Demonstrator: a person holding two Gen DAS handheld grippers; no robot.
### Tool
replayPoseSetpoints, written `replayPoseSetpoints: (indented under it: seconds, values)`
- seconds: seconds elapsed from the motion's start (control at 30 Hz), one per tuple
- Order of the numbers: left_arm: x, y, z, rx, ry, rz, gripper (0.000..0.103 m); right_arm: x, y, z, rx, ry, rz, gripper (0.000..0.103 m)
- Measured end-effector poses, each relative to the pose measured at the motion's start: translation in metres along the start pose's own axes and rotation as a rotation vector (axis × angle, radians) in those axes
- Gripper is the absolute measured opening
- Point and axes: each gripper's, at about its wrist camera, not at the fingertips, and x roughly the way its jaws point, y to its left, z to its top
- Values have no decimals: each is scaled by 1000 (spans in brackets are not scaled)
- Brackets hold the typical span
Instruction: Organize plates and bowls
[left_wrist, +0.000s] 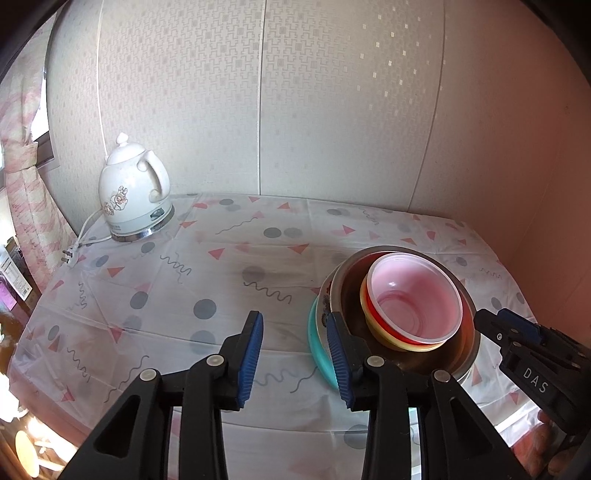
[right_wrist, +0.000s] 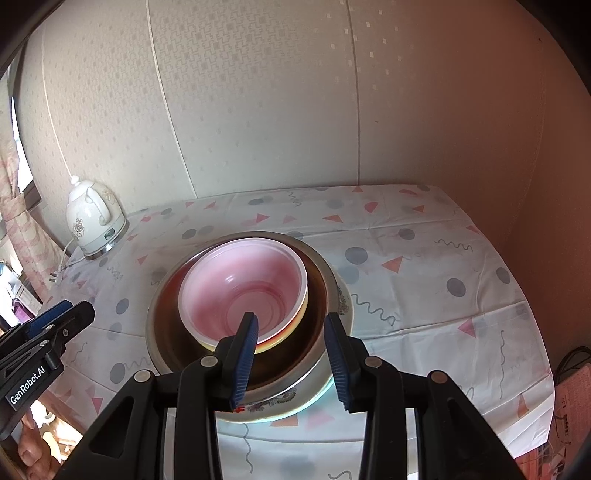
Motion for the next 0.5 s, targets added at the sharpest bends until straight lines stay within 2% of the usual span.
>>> replayPoseSetpoints:
  seconds: [0.5]
  values:
    - [-1,-3,-1,20,-5,6,39,0,-1,0,4,4,3,38]
